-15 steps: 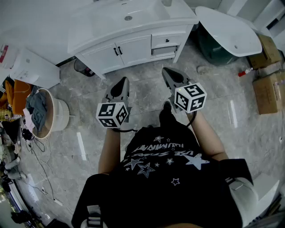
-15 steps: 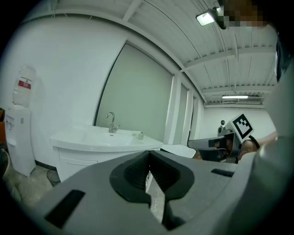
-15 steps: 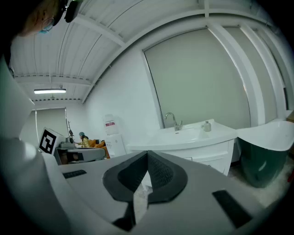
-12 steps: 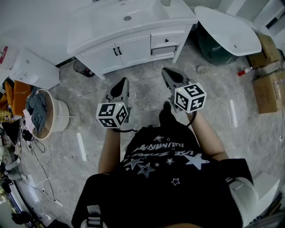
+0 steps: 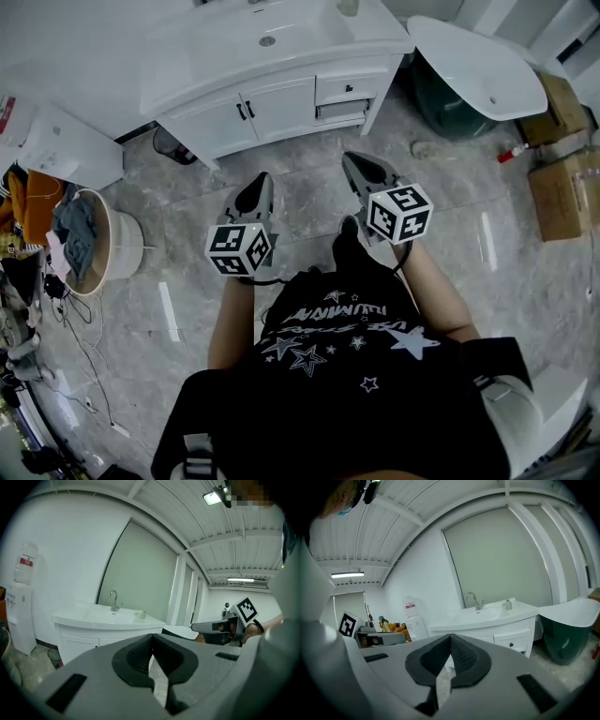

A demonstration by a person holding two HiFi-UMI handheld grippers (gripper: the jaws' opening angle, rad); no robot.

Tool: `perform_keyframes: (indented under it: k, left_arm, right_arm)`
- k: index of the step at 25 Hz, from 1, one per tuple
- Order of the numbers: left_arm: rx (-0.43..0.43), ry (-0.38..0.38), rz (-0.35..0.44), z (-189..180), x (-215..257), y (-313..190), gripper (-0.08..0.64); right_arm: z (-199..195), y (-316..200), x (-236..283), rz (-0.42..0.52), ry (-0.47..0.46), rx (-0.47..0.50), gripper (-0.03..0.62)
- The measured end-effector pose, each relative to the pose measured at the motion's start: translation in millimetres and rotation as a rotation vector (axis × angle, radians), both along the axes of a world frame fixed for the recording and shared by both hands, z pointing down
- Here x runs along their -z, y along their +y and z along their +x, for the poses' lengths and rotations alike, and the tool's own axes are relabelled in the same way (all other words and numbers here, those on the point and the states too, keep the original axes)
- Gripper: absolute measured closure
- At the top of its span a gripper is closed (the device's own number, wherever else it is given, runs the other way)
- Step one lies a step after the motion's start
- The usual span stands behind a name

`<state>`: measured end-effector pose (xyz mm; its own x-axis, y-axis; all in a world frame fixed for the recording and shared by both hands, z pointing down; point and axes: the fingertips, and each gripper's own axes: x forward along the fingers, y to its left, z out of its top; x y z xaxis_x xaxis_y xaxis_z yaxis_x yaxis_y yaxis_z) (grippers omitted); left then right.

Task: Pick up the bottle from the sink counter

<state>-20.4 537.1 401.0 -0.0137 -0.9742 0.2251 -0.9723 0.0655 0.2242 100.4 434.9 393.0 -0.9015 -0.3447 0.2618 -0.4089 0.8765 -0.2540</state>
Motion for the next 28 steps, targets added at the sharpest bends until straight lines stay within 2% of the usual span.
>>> perform_keyframes:
  k: [6, 12, 28]
  left_arm:
    - [0.014, 0.016, -0.029, -3.4, -10.5, 6.1, 0.551]
    - [0.048, 0.024, -0.055, -19.0, -21.3, -17.9, 0.551]
    - [0.114, 0.053, -0.097, -90.9, -29.5, -174.5, 0.551]
  right_arm:
    - [-1.2, -3.7, -11.4, -0.03, 0.005, -0.002, 0.586]
    - [-18.7, -34.3, -28.2, -0.065, 0.006, 0.016, 0.586]
    - [-102.4, -212.7, -37.4, -0.11, 0.014, 0.059, 0.586]
